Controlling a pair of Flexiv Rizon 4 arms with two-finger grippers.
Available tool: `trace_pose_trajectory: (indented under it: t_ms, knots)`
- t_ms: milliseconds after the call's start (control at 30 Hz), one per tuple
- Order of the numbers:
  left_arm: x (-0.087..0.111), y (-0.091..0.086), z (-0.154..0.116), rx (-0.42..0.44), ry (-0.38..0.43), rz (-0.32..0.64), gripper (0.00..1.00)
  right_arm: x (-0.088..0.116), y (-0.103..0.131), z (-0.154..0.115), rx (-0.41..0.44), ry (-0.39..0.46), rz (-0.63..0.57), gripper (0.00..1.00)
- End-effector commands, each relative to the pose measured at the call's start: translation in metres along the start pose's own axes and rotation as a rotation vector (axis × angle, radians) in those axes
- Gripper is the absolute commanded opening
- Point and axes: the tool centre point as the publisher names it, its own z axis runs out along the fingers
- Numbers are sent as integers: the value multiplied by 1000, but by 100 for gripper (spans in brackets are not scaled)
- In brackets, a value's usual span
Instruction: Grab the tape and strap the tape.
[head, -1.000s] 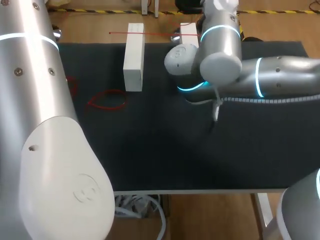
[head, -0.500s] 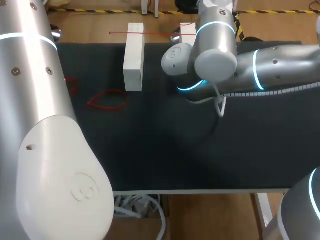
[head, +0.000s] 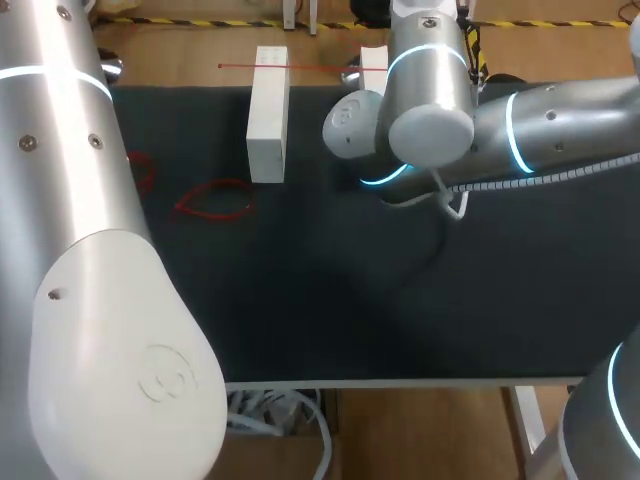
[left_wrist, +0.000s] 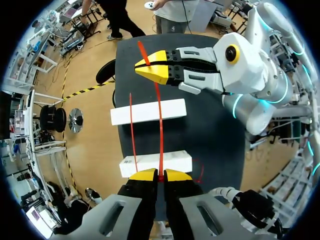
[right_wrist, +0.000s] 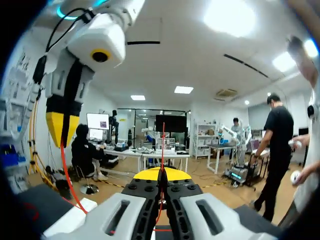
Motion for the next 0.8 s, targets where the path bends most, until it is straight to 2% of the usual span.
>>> trace_pose_trajectory:
  t_ms: [33,133,167,267,433,533,567,800]
  knots:
    - [0,-1,-1,-4,1,-1,0,-1,10,-6,-39,84,-413,0]
    - [0,-1,-1,-4,1,-1,0,3,15,-9,-103,128,-635,0]
    - [0,-1,-1,-4,1,-1,0,5,14,-10,-80,155,-629,0]
    - [0,-1,-1,-4,1,-1,0,6,13,-12,-102,170,-721,0]
    - [0,-1,-1,-4,1,-1,0,6,12,-12,-98,164,-780,0]
    - [0,-1,-1,-4,1,-1,0,5,12,-10,-104,157,-749,0]
    - [0,-1,-1,-4,1,-1,0,4,13,-10,-117,147,-702,0]
    - [0,-1,-1,-4,1,-1,0,4,13,-10,-117,147,-702,0]
